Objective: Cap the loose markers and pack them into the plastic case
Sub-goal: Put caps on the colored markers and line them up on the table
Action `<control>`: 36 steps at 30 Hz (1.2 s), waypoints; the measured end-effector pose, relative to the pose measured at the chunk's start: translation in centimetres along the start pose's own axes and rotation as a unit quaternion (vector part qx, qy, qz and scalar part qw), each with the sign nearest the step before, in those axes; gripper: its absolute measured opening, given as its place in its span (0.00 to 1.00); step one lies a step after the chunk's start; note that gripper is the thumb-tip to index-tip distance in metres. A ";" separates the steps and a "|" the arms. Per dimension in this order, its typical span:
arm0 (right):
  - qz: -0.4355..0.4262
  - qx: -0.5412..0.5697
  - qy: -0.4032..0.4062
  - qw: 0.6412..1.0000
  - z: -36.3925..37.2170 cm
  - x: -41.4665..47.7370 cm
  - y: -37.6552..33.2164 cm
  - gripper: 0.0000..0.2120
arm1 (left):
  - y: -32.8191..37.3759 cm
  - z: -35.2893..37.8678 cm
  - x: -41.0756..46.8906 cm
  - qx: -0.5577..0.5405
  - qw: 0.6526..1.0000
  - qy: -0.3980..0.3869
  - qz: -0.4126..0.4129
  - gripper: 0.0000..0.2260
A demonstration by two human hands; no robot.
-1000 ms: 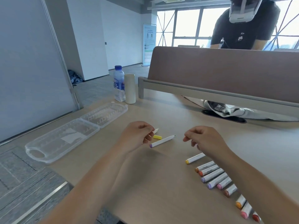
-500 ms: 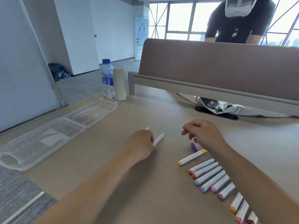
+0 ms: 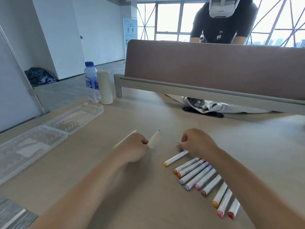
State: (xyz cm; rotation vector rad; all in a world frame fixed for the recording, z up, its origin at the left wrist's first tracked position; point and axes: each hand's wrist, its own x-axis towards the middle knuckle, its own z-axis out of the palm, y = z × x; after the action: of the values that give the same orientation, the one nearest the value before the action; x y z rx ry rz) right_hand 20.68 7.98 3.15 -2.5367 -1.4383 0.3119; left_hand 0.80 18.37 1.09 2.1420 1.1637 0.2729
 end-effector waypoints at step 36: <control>-0.102 0.481 0.046 0.869 -3.2 -4.9 0.5 0.06 | 1.8 1.0 -4.5 -0.247 0.963 -0.071 0.080 0.05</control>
State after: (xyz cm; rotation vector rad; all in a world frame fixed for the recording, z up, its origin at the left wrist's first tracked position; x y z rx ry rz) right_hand 19.49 3.26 6.51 -1.5532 -1.0858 0.6576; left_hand -0.08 13.61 2.10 1.7776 0.7449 0.4260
